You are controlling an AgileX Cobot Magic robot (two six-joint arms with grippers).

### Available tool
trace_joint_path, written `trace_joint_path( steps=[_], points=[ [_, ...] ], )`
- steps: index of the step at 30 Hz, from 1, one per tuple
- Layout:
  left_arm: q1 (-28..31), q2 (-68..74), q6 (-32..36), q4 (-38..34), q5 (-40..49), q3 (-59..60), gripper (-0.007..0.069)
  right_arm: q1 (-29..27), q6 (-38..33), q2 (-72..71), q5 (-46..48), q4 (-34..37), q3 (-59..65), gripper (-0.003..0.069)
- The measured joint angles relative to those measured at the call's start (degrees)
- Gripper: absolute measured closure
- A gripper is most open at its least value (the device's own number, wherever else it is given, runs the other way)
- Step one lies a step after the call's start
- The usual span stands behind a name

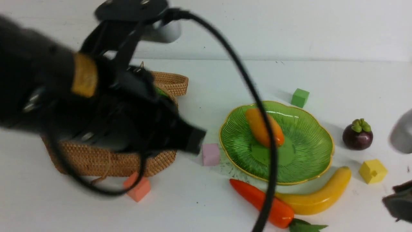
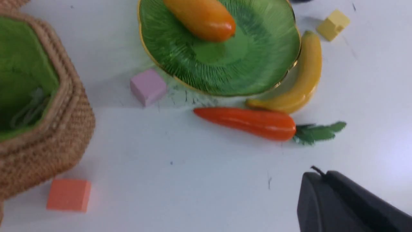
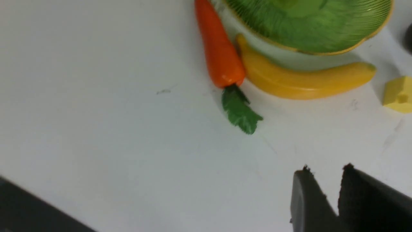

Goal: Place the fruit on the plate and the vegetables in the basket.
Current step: Use the right arm to grab a carrot and put it into the left basket

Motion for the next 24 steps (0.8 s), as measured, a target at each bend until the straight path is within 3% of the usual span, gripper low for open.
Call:
trace_joint_path(
  steps=[5, 7, 14, 24],
  points=[
    [0.0, -16.8, 1.6, -3.5, -1.1, 13.5, 0.0638, -4.5, -9.1, 9.6, -2.9, 9.6, 0.1, 0.0489],
    [0.0, -23.8, 2.3, -4.1, -1.7, 17.0, 0.0638, -8.7, -14.2, 13.4, -5.7, 14.5, 0.1, 0.0489],
    [0.0, -36.5, 3.0, -4.1, -3.2, 20.0, 0.0638, -21.0, -24.1, 24.2, -15.5, 27.8, 0.1, 0.045],
    [0.0, -34.2, 3.2, -7.8, -5.9, 20.1, 0.0638, -22.5, -28.5, 37.2, -26.7, 27.8, 0.1, 0.0238]
  ],
)
